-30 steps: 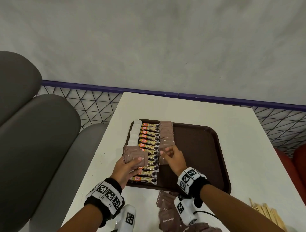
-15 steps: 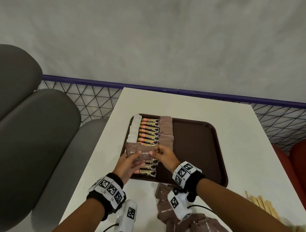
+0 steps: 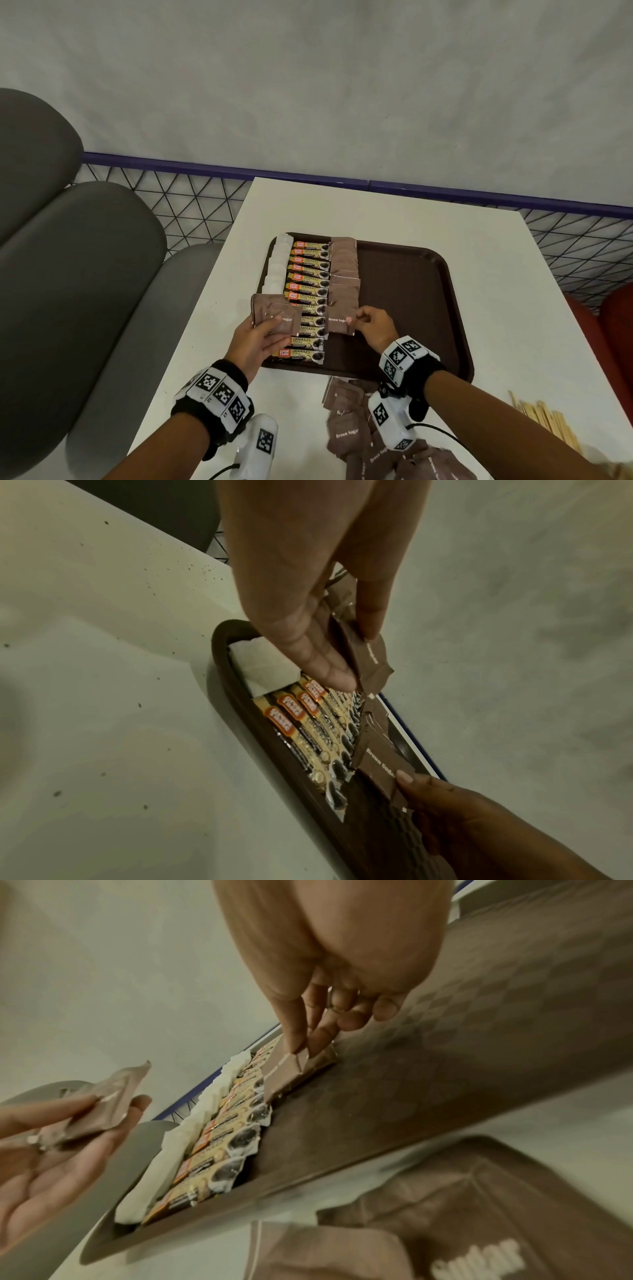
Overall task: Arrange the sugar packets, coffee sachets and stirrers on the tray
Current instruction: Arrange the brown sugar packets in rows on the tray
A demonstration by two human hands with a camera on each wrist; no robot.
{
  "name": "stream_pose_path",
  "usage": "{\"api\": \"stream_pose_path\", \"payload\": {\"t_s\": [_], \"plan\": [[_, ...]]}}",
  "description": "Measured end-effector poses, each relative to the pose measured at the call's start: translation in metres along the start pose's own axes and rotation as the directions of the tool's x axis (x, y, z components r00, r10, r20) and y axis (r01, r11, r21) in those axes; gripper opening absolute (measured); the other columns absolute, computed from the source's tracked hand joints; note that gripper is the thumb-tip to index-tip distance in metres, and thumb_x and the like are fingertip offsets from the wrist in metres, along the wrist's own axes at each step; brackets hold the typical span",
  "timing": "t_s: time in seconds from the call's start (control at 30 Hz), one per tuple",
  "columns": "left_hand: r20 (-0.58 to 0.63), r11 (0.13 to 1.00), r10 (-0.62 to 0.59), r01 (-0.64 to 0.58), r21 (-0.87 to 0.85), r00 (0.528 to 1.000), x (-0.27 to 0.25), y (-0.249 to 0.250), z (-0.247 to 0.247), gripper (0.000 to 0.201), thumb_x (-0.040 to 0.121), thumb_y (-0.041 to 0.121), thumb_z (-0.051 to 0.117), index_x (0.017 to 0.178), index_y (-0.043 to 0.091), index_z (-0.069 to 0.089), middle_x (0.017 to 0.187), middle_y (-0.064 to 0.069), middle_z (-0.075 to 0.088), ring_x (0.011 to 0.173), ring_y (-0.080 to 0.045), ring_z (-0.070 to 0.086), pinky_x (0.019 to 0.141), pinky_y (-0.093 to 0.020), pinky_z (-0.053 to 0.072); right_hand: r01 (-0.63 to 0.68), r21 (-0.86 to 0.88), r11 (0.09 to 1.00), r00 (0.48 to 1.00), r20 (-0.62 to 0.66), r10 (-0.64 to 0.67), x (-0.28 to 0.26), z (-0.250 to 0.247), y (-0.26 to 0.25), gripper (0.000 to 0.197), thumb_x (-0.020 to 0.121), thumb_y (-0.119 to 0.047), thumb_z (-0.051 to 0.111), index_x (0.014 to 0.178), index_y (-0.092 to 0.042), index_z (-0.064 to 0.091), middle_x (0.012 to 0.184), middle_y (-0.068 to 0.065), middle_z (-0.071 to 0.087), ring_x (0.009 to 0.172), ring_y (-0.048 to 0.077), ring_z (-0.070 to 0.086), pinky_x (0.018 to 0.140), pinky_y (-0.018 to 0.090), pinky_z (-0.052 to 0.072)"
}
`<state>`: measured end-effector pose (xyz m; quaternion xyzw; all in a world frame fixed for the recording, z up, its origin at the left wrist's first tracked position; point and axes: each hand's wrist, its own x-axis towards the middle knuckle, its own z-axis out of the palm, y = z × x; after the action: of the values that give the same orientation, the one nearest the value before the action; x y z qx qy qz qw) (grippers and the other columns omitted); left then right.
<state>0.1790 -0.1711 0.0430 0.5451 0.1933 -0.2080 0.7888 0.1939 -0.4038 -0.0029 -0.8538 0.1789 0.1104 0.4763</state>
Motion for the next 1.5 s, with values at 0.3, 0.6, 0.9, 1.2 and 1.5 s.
{"api": "stream_pose_path", "payload": {"t_s": [0.3,0.6,0.9,1.2,1.5], "plan": [[0.021,0.997,-0.019,0.020,-0.076,1.000,0.005,-0.002,-0.001,0.030,0.091,0.002,0.051,0.119,0.009,0.056,0.112,-0.019,0.066,0.100,-0.031,0.064,0.075,-0.031,0.058,-0.050,-0.241,0.969,0.996,-0.078,0.032,0.006,-0.002,-0.001,0.030,0.083,-0.032,0.064,0.061,-0.030,0.044,0.068,-0.009,0.054,0.095,0.025,0.058,0.093,0.041,0.043],[0.019,1.000,-0.014,0.015,-0.023,1.000,0.009,-0.001,-0.002,0.022,0.091,0.002,0.051,0.108,0.012,0.061,0.107,-0.016,0.069,0.101,-0.030,0.065,0.081,-0.033,0.056,-0.075,-0.277,0.958,0.992,-0.117,0.044,0.005,0.001,-0.002,0.033,0.086,-0.036,0.060,0.061,-0.030,0.039,0.083,-0.002,0.062,0.098,0.023,0.058,0.091,0.033,0.039],[0.029,0.999,0.032,-0.032,0.013,0.999,0.007,0.001,0.003,0.030,0.086,0.003,0.061,0.114,0.013,0.058,0.109,-0.014,0.069,0.098,-0.027,0.067,0.079,-0.031,0.056,0.003,-0.219,0.976,0.976,-0.213,-0.051,-0.003,-0.004,-0.006,0.023,0.083,-0.034,0.064,0.091,-0.024,0.046,0.072,-0.012,0.048,0.091,0.014,0.040,0.084,0.033,0.037],[0.046,0.995,0.090,-0.092,0.049,0.995,0.000,0.001,0.009,0.035,0.084,0.005,0.063,0.118,0.011,0.058,0.107,-0.012,0.071,0.095,-0.025,0.069,0.078,-0.029,0.057,0.219,0.071,0.973,0.975,-0.045,-0.216,-0.017,0.013,-0.034,0.015,0.089,-0.031,0.056,0.094,-0.016,0.057,0.088,-0.004,0.054,0.095,0.014,0.049,0.085,0.028,0.043],[0.030,0.991,0.116,-0.118,0.058,0.993,-0.009,0.002,0.012,0.026,0.086,0.005,0.062,0.111,0.014,0.061,0.107,-0.014,0.070,0.095,-0.025,0.069,0.080,-0.031,0.057,0.273,0.288,0.918,0.923,0.190,-0.334,-0.034,0.035,-0.054,0.016,0.086,-0.021,0.063,0.097,-0.014,0.054,0.095,0.002,0.059,0.088,0.012,0.055,0.083,0.028,0.046]]}}
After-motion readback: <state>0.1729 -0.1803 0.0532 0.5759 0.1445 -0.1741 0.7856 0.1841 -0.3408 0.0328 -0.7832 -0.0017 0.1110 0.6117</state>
